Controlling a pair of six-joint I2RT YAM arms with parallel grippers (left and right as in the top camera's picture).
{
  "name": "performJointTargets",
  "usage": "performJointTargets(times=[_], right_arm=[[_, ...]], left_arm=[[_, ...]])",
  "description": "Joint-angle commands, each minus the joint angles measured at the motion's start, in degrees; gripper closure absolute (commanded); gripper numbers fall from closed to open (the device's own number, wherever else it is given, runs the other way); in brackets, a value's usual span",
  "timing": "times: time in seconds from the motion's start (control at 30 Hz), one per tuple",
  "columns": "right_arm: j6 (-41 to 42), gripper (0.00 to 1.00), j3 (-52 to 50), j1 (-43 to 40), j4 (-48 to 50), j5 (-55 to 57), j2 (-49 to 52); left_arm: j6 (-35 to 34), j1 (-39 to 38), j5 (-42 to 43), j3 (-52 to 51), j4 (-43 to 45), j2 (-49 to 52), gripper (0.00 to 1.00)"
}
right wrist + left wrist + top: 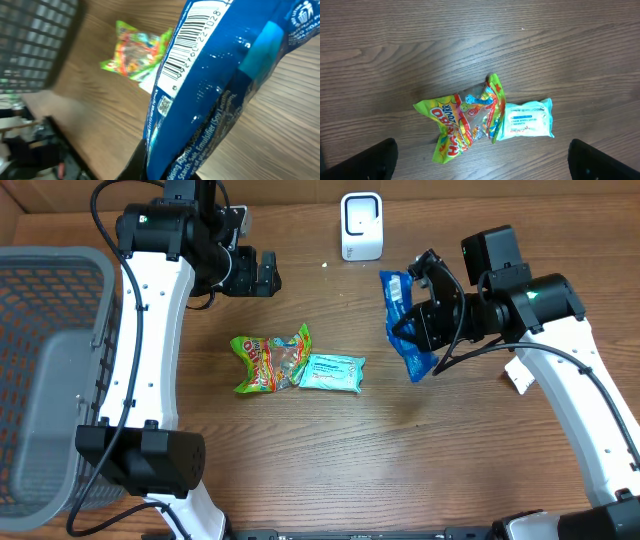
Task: Scan the item barcode
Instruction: 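Carry the blue packet up toward the white scanner with right gripper, then hold the blue packet's barcode in front of the scanner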
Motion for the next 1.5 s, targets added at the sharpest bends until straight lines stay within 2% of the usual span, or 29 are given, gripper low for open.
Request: performJointTargets(times=[0.0, 0.33, 0.7, 0.83, 0.93, 1.0, 1.17, 1.33, 1.47], right_arm=[[-1.3, 0.96, 1.9, 0.0, 0.5, 2.9, -1.6], [-3.5, 0.96, 4.0, 2.1, 2.5, 5.5, -1.7], [-1.6, 0.96, 19.0, 8.1, 11.9, 36.7, 0.7], [-7.3, 0.96, 19.9, 10.9, 21.3, 48.9, 3.4], [-14.6, 0.96, 19.9, 12.3, 27.1, 57.1, 7.3], [-21.3, 0.96, 19.9, 12.5, 30.2, 61.2, 11.2], [-30.1, 0.96, 19.9, 12.2, 40.6, 73.0, 20.2], [-45.8, 0.96, 19.9, 11.8, 48.4, 73.8, 27.4], [-48.5, 0.96, 19.9, 11.8, 53.1, 73.4, 31.3]], left_arm=[[1.1, -0.4, -0.2, 1.0, 0.0, -0.3, 0.0], [1.1, -0.4, -0.2, 1.0, 0.0, -0.3, 0.0], [1.1, -0.4, -0.2, 1.0, 0.0, -0.3, 0.0], [1.1, -0.4, -0.2, 1.0, 0.0, -0.3, 0.0], [1.1, -0.4, -0.2, 1.0, 0.0, -0.3, 0.0], [1.1, -0.4, -0.2, 1.0, 0.0, -0.3, 0.0], [1.1, -0.4, -0.2, 1.0, 0.0, -0.3, 0.0], [1.1, -0.4, -0.2, 1.0, 0.0, -0.3, 0.0], [1.1, -0.4, -0.2, 1.0, 0.0, -0.3, 0.0]])
